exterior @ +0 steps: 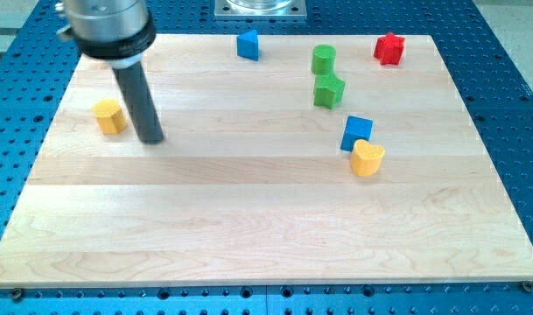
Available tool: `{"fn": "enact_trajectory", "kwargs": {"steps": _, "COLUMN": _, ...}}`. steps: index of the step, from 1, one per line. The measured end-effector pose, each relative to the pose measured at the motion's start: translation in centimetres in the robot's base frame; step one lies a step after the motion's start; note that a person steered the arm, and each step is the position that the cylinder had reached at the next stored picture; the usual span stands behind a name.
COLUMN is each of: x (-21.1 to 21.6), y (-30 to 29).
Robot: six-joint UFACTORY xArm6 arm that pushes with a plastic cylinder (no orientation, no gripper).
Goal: Place your arm at the bottom center of the board
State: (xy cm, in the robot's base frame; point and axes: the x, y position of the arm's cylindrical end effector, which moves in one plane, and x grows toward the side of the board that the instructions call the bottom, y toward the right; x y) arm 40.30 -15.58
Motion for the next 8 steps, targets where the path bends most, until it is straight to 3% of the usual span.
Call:
{"fn": "enact_trajectory", "kwargs": {"steps": 1, "x": -2.0, "y": -4.6}}
{"fn": "enact_trajectory", "kwargs": {"steps": 2, "x": -1.1, "y": -6.8}}
{"fn": "enact_trajectory", "kwargs": {"steps": 4, "x": 0.0, "y": -4.3}}
{"fn": "enact_trajectory", "kwargs": {"steps": 5, "x": 5.2, "y": 2.7}}
{"fn": "enact_trajectory", "kwargs": {"steps": 6, "x": 10.5, "y": 3.6}}
{"fn": "enact_trajectory", "kwargs": {"steps": 8, "x": 11.8, "y": 3.6}}
